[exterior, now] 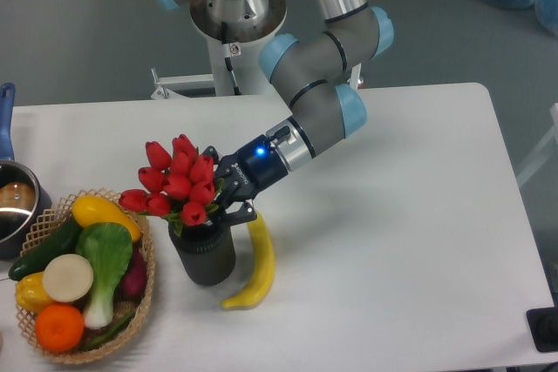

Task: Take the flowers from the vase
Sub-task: 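Close the gripper on the bunch of tulip stems, then lift the gripped tulips straight up out of the grey vase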

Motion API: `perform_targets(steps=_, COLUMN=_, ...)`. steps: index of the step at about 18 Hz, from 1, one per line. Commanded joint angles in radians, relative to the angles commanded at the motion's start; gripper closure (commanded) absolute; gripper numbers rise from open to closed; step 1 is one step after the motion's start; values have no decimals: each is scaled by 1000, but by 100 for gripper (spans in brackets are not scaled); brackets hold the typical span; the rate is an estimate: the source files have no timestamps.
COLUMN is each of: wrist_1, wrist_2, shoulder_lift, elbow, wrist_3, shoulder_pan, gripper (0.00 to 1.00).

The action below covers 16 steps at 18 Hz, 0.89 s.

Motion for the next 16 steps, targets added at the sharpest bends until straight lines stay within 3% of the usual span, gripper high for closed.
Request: perform_targets(steps=16, wrist_1=-2, wrist_2=-115, shoulder_lift=77, elbow=29, wrist_3=-159, shoulder_pan=21, gripper=56)
